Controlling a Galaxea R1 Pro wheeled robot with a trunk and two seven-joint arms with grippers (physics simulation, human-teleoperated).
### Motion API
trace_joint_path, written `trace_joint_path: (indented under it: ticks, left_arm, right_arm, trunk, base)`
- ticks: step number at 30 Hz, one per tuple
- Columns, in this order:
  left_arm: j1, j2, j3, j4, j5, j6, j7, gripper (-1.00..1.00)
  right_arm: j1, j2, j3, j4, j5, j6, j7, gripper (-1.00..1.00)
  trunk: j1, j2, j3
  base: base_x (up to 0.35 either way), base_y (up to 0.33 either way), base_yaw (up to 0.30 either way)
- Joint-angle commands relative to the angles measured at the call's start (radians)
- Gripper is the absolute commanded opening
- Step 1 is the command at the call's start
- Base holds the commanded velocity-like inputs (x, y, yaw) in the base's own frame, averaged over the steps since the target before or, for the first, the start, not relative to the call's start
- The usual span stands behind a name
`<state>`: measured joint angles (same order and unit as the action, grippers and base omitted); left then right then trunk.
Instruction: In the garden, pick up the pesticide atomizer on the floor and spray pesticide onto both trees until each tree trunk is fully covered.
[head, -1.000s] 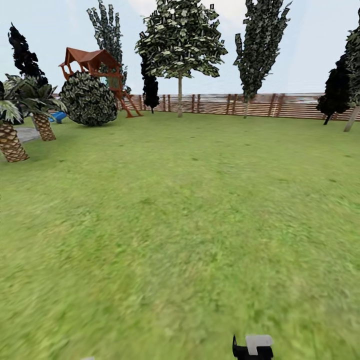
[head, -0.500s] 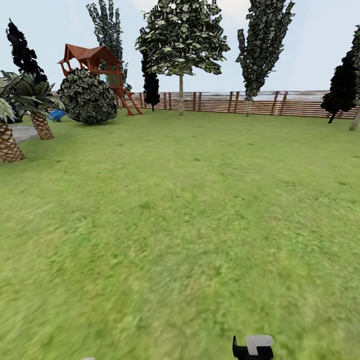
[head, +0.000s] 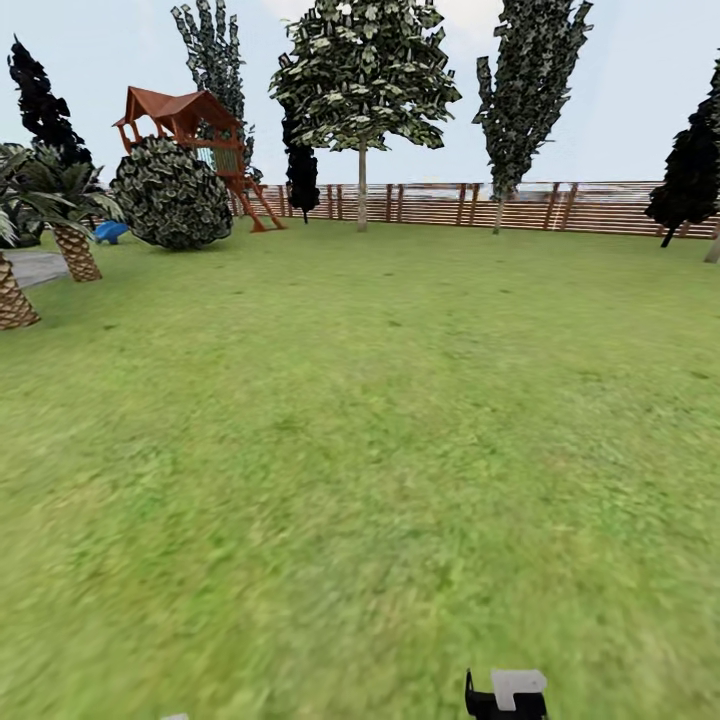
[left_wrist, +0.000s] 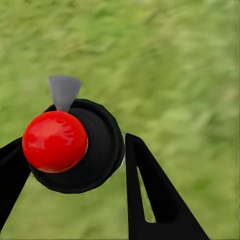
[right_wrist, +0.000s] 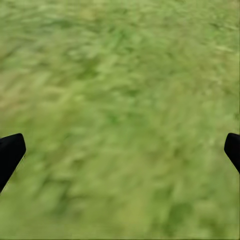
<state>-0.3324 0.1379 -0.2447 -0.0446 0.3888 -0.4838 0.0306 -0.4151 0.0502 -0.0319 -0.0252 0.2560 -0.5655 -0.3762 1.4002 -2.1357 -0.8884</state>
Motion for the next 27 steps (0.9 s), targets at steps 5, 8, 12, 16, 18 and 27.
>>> trace_joint_path:
  ticks: [5, 8, 12, 16, 18, 27]
  left_arm:
    - [0.0, 0.0, -0.008, 0.0, 0.005, -0.002, 0.003, -1.0]
    - [0.0, 0.0, -0.008, 0.0, 0.004, -0.002, 0.003, -1.0]
    - [0.0, 0.0, -0.008, 0.0, 0.004, -0.002, 0.003, -1.0]
    - [0.0, 0.0, -0.008, 0.0, 0.004, -0.002, 0.003, -1.0]
    - [0.0, -0.001, -0.008, 0.0, 0.004, -0.002, 0.002, -1.0]
    - [0.0, -0.003, -0.008, 0.0, 0.004, -0.006, 0.002, -1.0]
  right_arm:
    - [-0.001, 0.0, -0.004, 0.001, 0.01, -0.001, -0.007, 1.0]
    - [-0.001, -0.001, -0.004, 0.001, 0.01, -0.001, -0.007, 1.0]
    - [-0.001, -0.001, -0.004, 0.002, 0.011, -0.001, -0.007, 1.0]
    - [0.001, -0.001, -0.004, 0.002, 0.01, -0.001, -0.007, 1.0]
    - [0.001, -0.001, -0.004, 0.002, 0.01, -0.001, -0.007, 1.0]
    - [0.002, -0.001, -0.004, 0.002, 0.01, -0.001, -0.007, 1.0]
  trunk:
    - [0.0, 0.0, -0.001]
    - [0.0, 0.0, -0.001]
    - [0.0, 0.0, -0.001]
    - [0.0, 0.0, -0.001]
    - [0.0, 0.0, -0.001]
    - [0.0, 0.0, -0.001]
  base:
    - [0.337, 0.0, 0.0]
    - [0.337, 0.0, 0.0]
    - [0.337, 0.0, 0.0]
    - [0.337, 0.0, 0.0]
    - [0.337, 0.0, 0.0]
    - [0.337, 0.0, 0.0]
